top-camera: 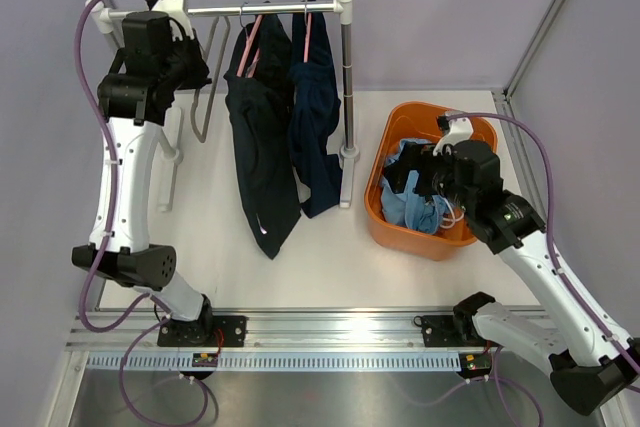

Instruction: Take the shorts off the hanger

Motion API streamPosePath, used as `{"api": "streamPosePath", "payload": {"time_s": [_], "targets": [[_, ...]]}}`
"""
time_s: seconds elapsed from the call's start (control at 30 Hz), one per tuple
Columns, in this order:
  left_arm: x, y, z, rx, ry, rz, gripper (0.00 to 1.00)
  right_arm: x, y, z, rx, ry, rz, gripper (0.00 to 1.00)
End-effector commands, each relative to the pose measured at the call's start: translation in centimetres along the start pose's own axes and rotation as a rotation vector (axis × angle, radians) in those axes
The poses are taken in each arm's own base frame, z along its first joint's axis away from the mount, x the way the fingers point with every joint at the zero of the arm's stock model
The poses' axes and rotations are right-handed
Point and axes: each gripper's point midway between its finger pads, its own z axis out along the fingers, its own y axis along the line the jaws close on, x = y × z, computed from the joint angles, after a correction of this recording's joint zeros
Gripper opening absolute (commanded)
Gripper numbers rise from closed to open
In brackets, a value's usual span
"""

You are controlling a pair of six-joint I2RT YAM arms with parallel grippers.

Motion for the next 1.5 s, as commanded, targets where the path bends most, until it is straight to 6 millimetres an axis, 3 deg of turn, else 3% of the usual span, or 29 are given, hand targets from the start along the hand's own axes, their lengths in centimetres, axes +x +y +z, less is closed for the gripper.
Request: {"api": "streamPosePath", "payload": {"time_s": [0.0, 0.5, 0.9, 1.03, 1.17, 1.47], "targets": [[-3.1, -0.9, -0.8, 0.066, -0.080, -0.005, 0.00, -0.7, 1.7, 0.0, -0.098, -0.036, 0.007, 0.97], [-4.1, 1.5, 2.1, -0.051, -0.093, -0.066, 0.00, 0.6, 2.5, 0.7, -0.160, -0.004, 0.017, 0.97], [-3.2, 3.8, 3.7, -0.134, -0.059, -0.095, 0.00, 1.1, 2.5, 1.2, -0.164, 0.015, 0.015, 0.97], [-3.1, 4.2, 3.5, -0.147, -0.059, -0.104, 0.08, 1.2, 2.6, 1.3, -0.166, 0.021, 0.014, 0.97], [-2.7, 4.4, 3.2, -0.158, -0.053, -0.110, 0.25, 1.3, 2.6, 1.3, -0.168, 0.025, 0.012, 0.97], [-2.6, 4.7, 0.8, -0.177, -0.082, -0.112, 0.37, 1.7, 2.4, 1.9, -0.164, 0.038, 0.010, 0.97]]}}
